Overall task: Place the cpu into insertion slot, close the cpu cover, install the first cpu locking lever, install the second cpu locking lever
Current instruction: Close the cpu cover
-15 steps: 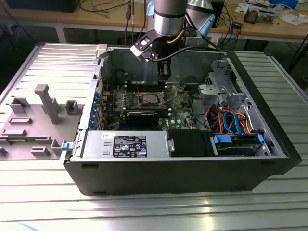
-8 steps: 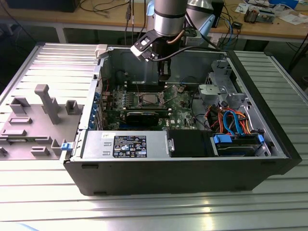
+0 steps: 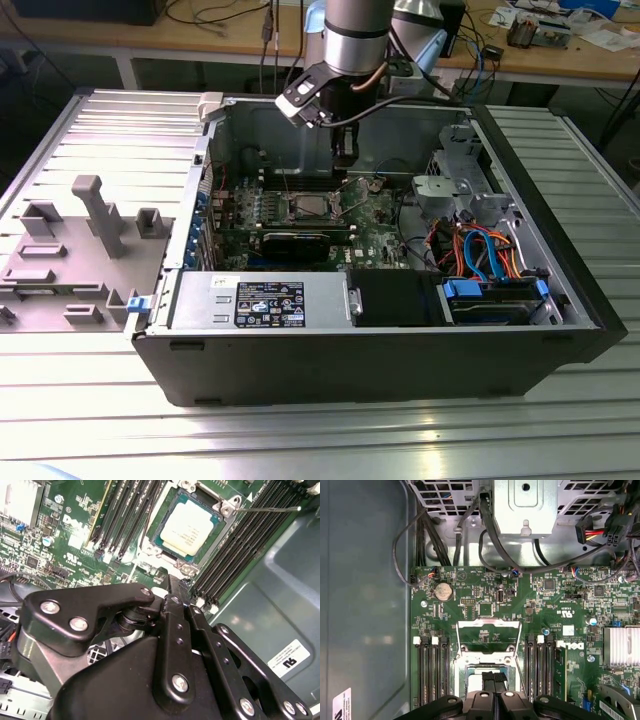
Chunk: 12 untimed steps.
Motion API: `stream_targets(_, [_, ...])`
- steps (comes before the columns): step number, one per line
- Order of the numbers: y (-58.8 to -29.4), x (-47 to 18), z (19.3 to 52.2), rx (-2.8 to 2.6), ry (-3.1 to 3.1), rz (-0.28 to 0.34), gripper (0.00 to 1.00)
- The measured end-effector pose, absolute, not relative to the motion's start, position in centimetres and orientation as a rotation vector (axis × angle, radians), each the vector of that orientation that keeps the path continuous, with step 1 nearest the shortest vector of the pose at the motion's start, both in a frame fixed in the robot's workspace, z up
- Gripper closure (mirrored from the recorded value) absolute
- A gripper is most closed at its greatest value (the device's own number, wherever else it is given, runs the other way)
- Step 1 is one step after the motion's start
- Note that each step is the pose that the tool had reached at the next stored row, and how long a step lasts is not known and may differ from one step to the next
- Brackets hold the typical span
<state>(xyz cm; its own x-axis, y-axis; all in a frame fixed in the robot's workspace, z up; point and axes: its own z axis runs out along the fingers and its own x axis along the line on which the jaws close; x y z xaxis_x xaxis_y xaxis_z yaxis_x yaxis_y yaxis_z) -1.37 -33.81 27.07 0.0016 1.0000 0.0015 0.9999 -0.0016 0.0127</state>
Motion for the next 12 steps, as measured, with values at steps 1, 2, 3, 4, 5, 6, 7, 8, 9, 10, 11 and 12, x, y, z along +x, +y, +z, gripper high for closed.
stream_targets(1, [-33.81, -1.36, 27.07, 2.218, 2.214, 0.016, 0.89])
stream_targets(2, [-33.81, -1.35, 27.07, 2.218, 2.214, 0.016, 0.89])
stream_targets(3, [-33.81, -1.34, 27.07, 2.218, 2.214, 0.016, 0.89])
stream_targets(4, [-33.81, -1.19, 27.07, 2.218, 2.214, 0.016, 0.89])
stream_targets(5, [-33.81, -1.05, 27.07, 2.218, 2.214, 0.016, 0.89])
stream_targets(6, [-33.81, -1.05, 27.07, 2.218, 2.214, 0.016, 0.89])
stream_targets(7, [-33.81, -1.05, 27.07, 2.218, 2.214, 0.016, 0.89])
stream_targets(8, [-33.81, -1.05, 27.07, 2.218, 2.214, 0.016, 0.89])
stream_targets(9, [-33.81, -1.04, 27.07, 2.218, 2.214, 0.016, 0.89])
stream_targets(10, [-33.81, -1.04, 27.07, 2.218, 2.214, 0.016, 0.89])
stream_targets(11, [-33.81, -1.04, 27.07, 2.218, 2.214, 0.016, 0.89])
stream_targets(12, [-33.81, -1.03, 27.07, 2.218, 2.214, 0.016, 0.89])
